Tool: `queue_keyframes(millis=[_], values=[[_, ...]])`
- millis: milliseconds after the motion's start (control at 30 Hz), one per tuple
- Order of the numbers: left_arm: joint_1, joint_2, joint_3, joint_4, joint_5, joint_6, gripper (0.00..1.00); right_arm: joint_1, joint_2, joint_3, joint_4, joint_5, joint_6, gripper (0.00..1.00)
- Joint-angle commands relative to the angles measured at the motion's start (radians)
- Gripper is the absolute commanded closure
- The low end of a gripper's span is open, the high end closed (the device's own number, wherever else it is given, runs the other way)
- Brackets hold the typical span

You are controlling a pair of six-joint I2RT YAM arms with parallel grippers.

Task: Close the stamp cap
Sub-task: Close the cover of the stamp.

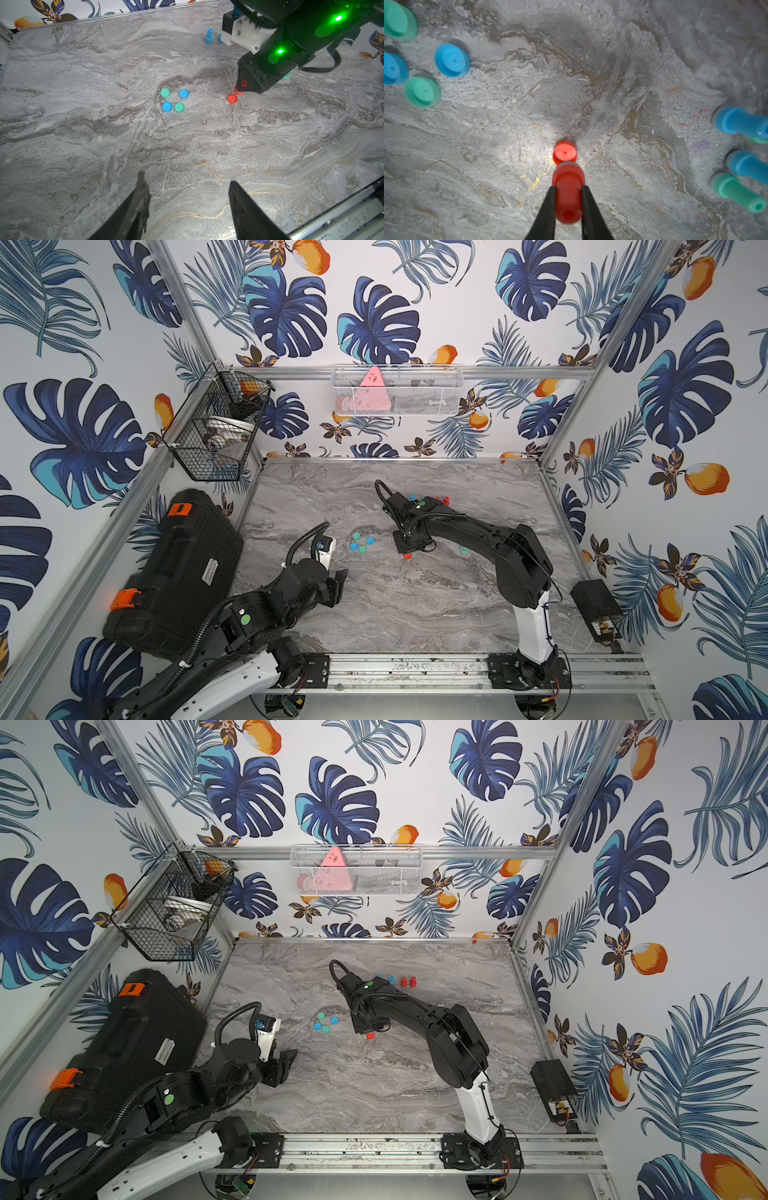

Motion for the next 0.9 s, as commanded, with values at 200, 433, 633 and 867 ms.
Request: queue_keyframes(millis=[200,433,633,867], values=[[0.001,-0.003,0.001,0.019,-0.008,0.009,0.35,0.002,0.021,-0.018,0.017,-0.016,0.019,0.82],[0.001,-0.002,0.0,0.018,-0.009,0.007,0.35,0.002,0.034,-0.012,0.021,-0.014,0.018,0.82],[0.001,-0.004,0.0,0.018,-0.01,0.006,0.35,0.002,0.045,-0.001,0.019,-0.015,0.015,0.82],[0.001,-0.003,0.0,0.019,-0.009,0.008,0.35,0.002,0.056,0.011,0.017,-0.013,0.012,0.82]])
